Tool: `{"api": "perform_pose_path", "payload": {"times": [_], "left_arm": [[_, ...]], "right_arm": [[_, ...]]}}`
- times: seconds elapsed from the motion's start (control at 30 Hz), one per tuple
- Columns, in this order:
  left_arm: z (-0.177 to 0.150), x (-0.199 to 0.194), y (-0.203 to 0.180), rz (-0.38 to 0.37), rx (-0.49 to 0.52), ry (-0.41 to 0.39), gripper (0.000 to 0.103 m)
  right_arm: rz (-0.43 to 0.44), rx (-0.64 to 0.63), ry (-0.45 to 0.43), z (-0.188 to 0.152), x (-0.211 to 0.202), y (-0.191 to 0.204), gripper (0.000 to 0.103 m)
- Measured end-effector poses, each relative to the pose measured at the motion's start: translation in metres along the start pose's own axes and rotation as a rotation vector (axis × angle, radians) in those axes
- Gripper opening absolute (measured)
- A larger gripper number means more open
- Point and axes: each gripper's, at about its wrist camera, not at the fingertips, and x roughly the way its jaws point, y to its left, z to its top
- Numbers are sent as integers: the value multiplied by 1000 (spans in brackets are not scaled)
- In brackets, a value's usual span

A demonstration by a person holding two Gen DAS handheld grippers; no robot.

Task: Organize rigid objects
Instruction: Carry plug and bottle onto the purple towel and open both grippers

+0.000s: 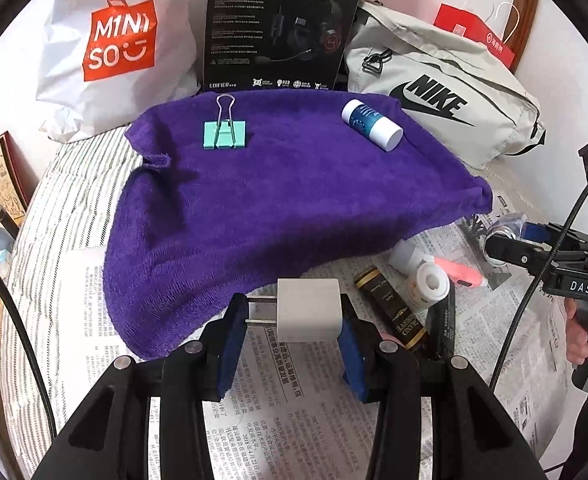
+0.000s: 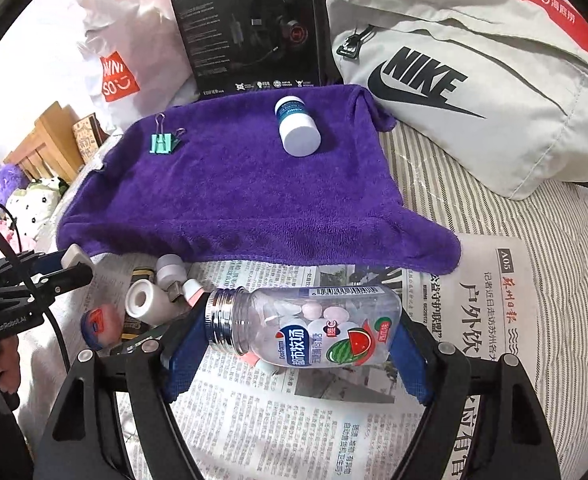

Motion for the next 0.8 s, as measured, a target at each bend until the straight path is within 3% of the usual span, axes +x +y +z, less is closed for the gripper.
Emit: {"api": "perform_pose_path", "payload": {"times": [0.5,0.63,0.8], "left_arm": [[40,-16,12,14,-3,-43,41],[58,-11,15,76,23,-49,41],[80,7,24,70,15,-38,42]], "right_arm": [[56,-23,-59,32,-12,-3,80],[80,-26,-65,53,-4,0,80],[72,-52,-48,77,18,5,80]]}}
